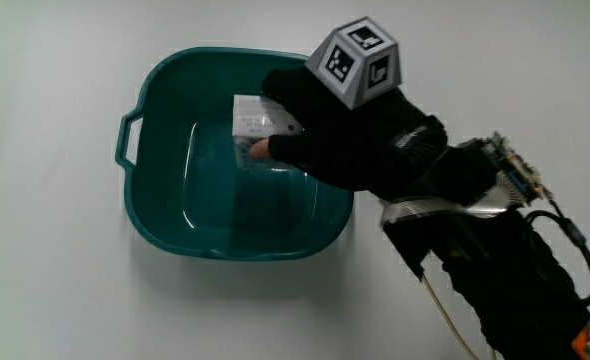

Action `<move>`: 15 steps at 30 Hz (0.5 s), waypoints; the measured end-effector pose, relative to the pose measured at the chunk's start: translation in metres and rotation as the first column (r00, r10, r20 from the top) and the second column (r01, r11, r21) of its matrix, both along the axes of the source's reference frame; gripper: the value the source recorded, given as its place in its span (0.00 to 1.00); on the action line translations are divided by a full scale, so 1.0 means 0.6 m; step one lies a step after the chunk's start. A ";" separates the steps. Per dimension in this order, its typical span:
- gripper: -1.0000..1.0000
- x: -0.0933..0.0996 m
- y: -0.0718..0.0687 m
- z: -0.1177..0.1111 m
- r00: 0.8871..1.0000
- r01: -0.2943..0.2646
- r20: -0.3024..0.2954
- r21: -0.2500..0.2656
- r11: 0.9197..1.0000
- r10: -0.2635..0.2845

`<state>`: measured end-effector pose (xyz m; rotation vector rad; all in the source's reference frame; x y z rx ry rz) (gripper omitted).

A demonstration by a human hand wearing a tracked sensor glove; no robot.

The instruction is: Pick milk from plate

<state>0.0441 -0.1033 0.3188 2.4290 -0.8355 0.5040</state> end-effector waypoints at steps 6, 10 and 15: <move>1.00 0.025 -0.003 -0.045 1.000 -0.015 0.005 0.063 0.998 0.015; 1.00 0.043 -0.010 -0.056 0.996 0.059 0.053 0.104 0.993 -0.065; 1.00 0.069 -0.010 -0.081 0.997 0.035 0.071 0.117 0.993 -0.043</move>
